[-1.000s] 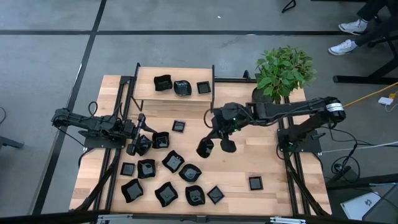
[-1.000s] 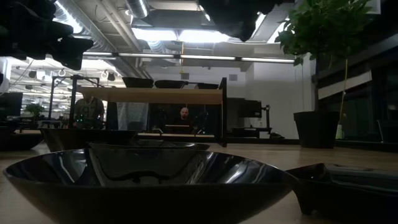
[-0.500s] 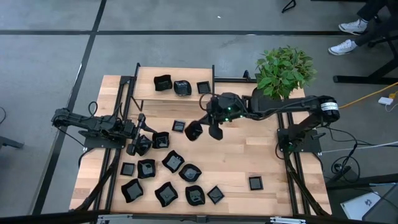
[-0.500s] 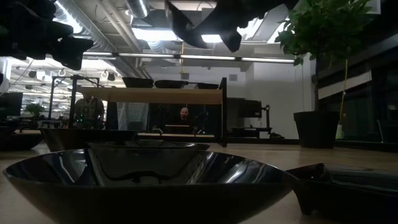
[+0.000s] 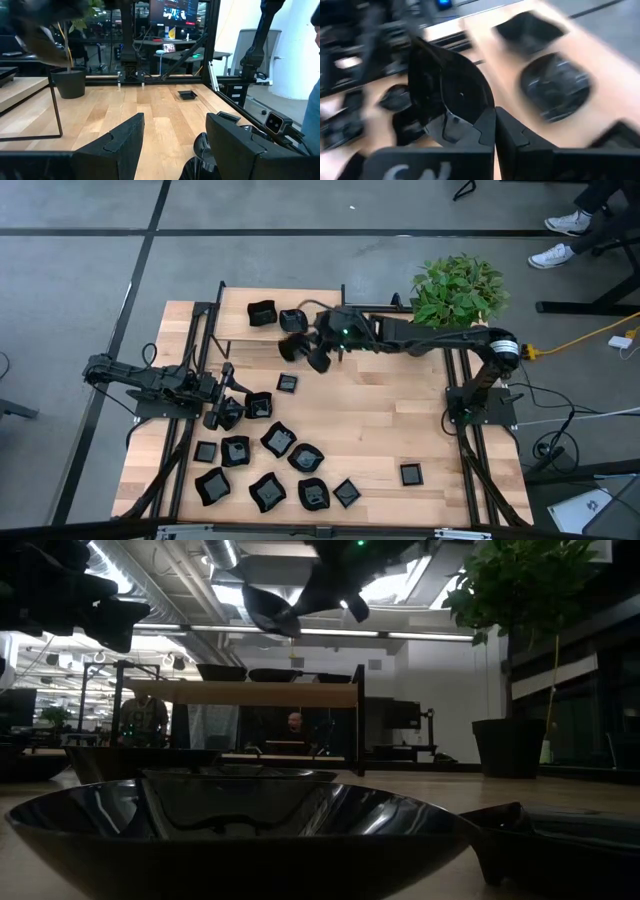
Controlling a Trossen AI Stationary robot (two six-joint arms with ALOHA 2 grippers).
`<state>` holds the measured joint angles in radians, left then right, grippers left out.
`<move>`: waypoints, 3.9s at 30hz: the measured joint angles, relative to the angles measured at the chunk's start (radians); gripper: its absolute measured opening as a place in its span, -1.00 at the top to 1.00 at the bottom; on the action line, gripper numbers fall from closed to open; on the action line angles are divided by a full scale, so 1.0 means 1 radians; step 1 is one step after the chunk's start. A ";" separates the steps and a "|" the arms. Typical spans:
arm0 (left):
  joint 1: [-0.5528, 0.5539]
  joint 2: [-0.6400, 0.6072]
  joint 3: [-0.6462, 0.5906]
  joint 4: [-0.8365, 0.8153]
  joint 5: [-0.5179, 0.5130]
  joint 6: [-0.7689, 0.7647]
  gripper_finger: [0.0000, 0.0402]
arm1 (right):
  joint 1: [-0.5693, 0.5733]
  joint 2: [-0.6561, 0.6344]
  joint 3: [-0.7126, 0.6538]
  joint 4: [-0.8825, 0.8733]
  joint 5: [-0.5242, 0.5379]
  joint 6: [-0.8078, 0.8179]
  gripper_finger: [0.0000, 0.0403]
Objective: Pick & Place Mini shaped plates
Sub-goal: Stack the leaf shaped plate on top of the leaf shaped plates on the shelf, then stack the square plate on top of the square plates on the shelf
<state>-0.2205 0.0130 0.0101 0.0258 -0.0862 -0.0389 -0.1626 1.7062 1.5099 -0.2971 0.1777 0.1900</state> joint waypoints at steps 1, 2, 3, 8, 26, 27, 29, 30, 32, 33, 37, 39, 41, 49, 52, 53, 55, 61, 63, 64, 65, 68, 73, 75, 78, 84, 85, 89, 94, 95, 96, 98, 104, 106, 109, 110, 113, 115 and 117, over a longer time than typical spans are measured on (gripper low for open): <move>0.000 0.000 0.000 0.000 0.000 0.000 -0.03 | -0.008 0.012 0.026 -0.016 0.025 -0.007 0.99; 0.000 0.000 0.000 0.000 0.000 0.000 -0.03 | -0.016 0.022 0.049 -0.025 0.049 -0.016 0.99; 0.000 0.000 0.000 0.000 0.000 0.000 -0.03 | -0.026 0.032 0.070 -0.028 0.066 -0.023 0.99; 0.000 0.000 0.000 0.000 0.000 0.000 -0.03 | -0.074 0.074 0.153 -0.028 0.100 -0.064 0.99; 0.000 0.000 0.000 0.000 0.000 0.000 -0.03 | -0.176 0.149 0.169 -0.098 -0.032 0.156 0.98; 0.000 0.000 0.000 -0.002 0.000 0.000 -0.03 | -0.178 0.150 0.169 -0.097 -0.033 0.162 0.98; 0.000 0.000 0.000 0.000 0.000 0.000 -0.03 | -0.182 0.151 0.169 -0.098 -0.032 0.181 0.98; 0.000 0.000 0.000 -0.001 0.000 0.000 -0.03 | -0.184 0.151 0.169 -0.098 -0.032 0.191 0.98; 0.000 0.000 0.000 0.000 0.000 0.000 -0.03 | -0.192 0.151 0.169 -0.098 -0.032 0.207 0.98; 0.000 0.000 0.000 0.000 0.000 0.000 -0.03 | -0.195 0.151 0.169 -0.098 -0.033 0.212 0.98; 0.000 0.000 0.000 0.000 0.000 0.000 -0.03 | -0.208 0.152 0.169 -0.098 -0.043 0.229 0.96; 0.000 0.000 0.000 0.000 0.000 0.000 -0.03 | -0.210 0.152 0.169 -0.098 -0.046 0.228 0.93; 0.000 0.000 0.000 0.000 0.000 0.000 -0.03 | -0.212 0.152 0.169 -0.098 -0.047 0.229 0.89; 0.000 0.000 0.000 0.000 0.000 0.000 -0.03 | -0.213 0.160 0.169 -0.097 -0.051 0.247 0.68; 0.000 0.000 0.000 0.000 0.000 0.000 -0.03 | -0.213 0.160 0.169 -0.097 -0.063 0.247 0.59; 0.000 0.000 0.000 0.000 0.000 0.000 -0.03 | -0.213 0.160 0.169 -0.098 -0.081 0.247 0.57; 0.000 0.000 0.000 0.000 0.000 0.000 -0.03 | -0.215 0.160 0.169 -0.097 -0.113 0.247 0.51; 0.000 0.000 0.000 0.000 0.001 0.000 -0.03 | -0.215 0.160 0.169 -0.108 -0.224 0.238 0.37; 0.000 0.000 0.000 0.000 0.000 0.000 -0.03 | -0.215 0.160 0.169 -0.128 -0.264 0.232 0.33; 0.000 0.000 0.000 0.000 0.001 0.000 -0.03 | -0.215 0.160 0.169 -0.139 -0.286 0.231 0.32; 0.000 0.000 0.000 0.000 0.001 0.000 -0.03 | -0.215 0.160 0.169 -0.148 -0.309 0.230 0.31; 0.000 0.000 0.000 0.000 0.001 0.000 -0.03 | -0.213 0.160 0.169 -0.171 -0.352 0.229 0.31; 0.000 0.000 0.000 0.000 0.001 0.000 -0.03 | -0.188 0.160 0.169 -0.221 -0.356 0.221 0.31; 0.000 0.000 0.000 0.000 0.001 0.000 -0.03 | -0.174 0.160 0.169 -0.245 -0.356 0.220 0.31; 0.000 0.000 0.000 0.000 0.001 0.000 -0.03 | -0.149 0.158 0.169 -0.286 -0.356 0.195 0.30; 0.000 0.000 0.000 0.000 0.001 0.000 -0.03 | -0.064 0.111 0.168 -0.398 -0.245 0.133 0.30; 0.000 0.000 0.000 0.000 0.001 0.000 -0.03 | -0.047 0.098 0.168 -0.416 -0.219 0.123 0.30; 0.000 0.000 0.000 0.000 0.001 0.000 -0.03 | 0.021 0.061 0.168 -0.516 -0.131 0.088 0.30; 0.000 0.000 0.000 0.000 0.001 0.000 -0.03 | 0.098 0.032 0.168 -0.605 -0.063 0.088 0.30; 0.000 0.000 0.000 -0.001 0.001 0.000 -0.03 | 0.113 0.031 0.168 -0.621 -0.050 0.088 0.30; 0.000 0.000 0.000 0.000 0.001 0.000 -0.03 | 0.128 0.030 0.168 -0.626 -0.039 0.089 0.30; 0.000 0.000 0.000 0.000 0.001 0.000 -0.03 | 0.155 0.030 0.168 -0.639 -0.019 0.094 0.30; 0.000 0.000 0.000 0.000 0.000 0.000 -0.03 | 0.218 0.030 0.168 -0.694 -0.013 0.096 0.30; 0.000 0.000 0.000 0.000 0.000 0.000 -0.03 | 0.233 0.030 0.168 -0.712 -0.015 0.086 0.30; 0.000 0.000 0.000 0.000 0.000 0.000 -0.03 | 0.250 0.030 0.168 -0.734 -0.055 0.048 0.30; 0.000 0.000 0.000 0.000 0.000 0.000 -0.03 | 0.256 0.030 0.168 -0.742 -0.070 0.040 0.30; 0.000 0.000 0.000 0.000 -0.001 0.000 -0.03 | 0.278 0.030 0.168 -0.771 -0.110 0.002 0.30; 0.000 0.000 0.000 0.000 -0.001 0.000 -0.03 | 0.291 0.030 0.168 -0.797 -0.125 -0.019 0.30; 0.000 0.000 0.000 0.000 -0.001 0.000 -0.03 | 0.304 0.030 0.168 -0.827 -0.128 -0.031 0.30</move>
<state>-0.2203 0.0129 0.0101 0.0254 -0.0868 -0.0387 0.1417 1.7363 1.6783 -1.1238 0.0492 0.1588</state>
